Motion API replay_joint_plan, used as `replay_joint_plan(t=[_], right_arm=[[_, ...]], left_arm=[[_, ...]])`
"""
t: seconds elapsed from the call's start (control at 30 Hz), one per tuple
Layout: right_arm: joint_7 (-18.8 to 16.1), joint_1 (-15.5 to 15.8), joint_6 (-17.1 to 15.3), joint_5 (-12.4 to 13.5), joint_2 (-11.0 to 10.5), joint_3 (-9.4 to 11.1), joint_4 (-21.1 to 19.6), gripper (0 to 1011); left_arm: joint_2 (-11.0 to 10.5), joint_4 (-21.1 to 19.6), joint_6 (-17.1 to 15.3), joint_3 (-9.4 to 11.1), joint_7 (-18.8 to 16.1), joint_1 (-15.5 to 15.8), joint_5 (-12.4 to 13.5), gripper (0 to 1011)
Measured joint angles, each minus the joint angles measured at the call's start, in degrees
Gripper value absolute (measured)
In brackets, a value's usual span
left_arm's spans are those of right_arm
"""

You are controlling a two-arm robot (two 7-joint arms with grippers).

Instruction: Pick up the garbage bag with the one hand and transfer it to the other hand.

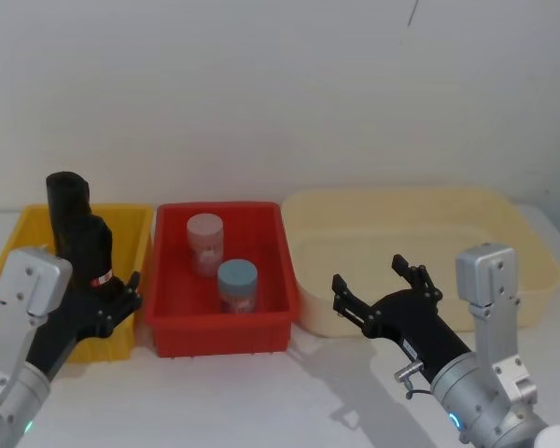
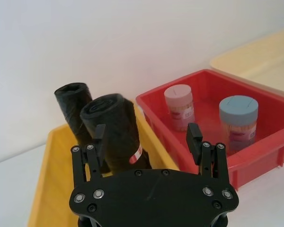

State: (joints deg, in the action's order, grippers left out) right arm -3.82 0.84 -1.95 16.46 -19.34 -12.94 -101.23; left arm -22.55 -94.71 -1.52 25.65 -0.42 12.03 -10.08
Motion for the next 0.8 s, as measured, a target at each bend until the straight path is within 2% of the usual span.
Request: replay_joint_plan(t=[0.43, 0.8], right_arm=[[0.00, 0.00, 0.00, 0.00, 0.00, 0.00, 0.00, 1002], [0.00, 0.00, 0.00, 0.00, 0.00, 0.00, 0.00, 1001]], left_arm=[[-0.50, -2.32, -1.10, -1.64, -2.39, -3.04, 1.16, 1001], [0.62, -0.75, -0.36, -3.32, -2.60, -3.27, 0.09, 1001]])
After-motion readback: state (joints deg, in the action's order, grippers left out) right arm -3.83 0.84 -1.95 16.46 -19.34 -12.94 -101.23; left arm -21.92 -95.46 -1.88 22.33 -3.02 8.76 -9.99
